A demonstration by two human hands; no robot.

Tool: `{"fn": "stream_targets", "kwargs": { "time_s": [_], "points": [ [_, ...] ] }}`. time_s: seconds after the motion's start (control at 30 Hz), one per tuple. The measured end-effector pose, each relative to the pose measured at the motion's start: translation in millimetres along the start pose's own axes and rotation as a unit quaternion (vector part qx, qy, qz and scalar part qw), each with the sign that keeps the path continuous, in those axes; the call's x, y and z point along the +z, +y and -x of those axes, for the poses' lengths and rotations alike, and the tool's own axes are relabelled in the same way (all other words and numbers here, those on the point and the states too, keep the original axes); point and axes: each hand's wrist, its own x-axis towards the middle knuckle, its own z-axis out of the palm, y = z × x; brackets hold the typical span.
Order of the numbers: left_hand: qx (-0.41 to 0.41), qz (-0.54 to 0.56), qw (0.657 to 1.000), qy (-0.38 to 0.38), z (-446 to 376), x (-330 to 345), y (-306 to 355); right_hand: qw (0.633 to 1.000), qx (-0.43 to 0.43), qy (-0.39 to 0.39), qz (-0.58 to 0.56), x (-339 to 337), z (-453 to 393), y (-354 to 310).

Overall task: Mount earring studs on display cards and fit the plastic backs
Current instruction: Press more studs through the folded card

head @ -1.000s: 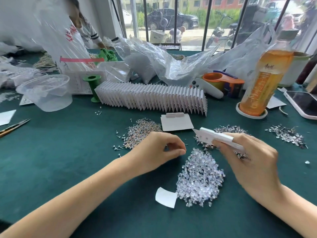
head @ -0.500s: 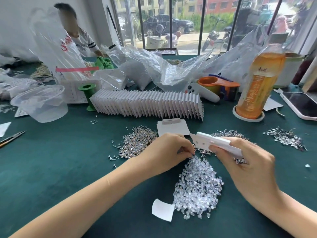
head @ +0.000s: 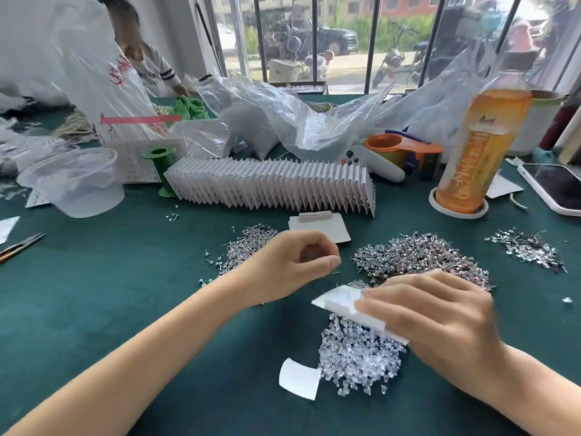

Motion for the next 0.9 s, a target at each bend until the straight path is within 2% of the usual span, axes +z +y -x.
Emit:
{"fn": "stream_targets", "kwargs": {
  "time_s": [0.1, 0.17, 0.5, 0.9],
  "points": [
    [0.010, 0.132, 0.989, -0.072, 8, 2, 13, 0.998, -0.062, -0.021, 0.016, 1, -3, -5],
    [0.015, 0.168, 0.979, -0.111, 12, 7, 21, 0.996, -0.079, -0.028, 0.026, 1, -4, -6],
    [0.045, 0.085, 0.986, -0.138, 21, 10, 30, 0.996, -0.069, -0.047, 0.026, 2, -1, -4],
    [0.041, 0.040, 0.988, -0.142, 20, 9, 26, 0.996, -0.061, -0.063, 0.019, 1, -1, -5]
  ]
}}
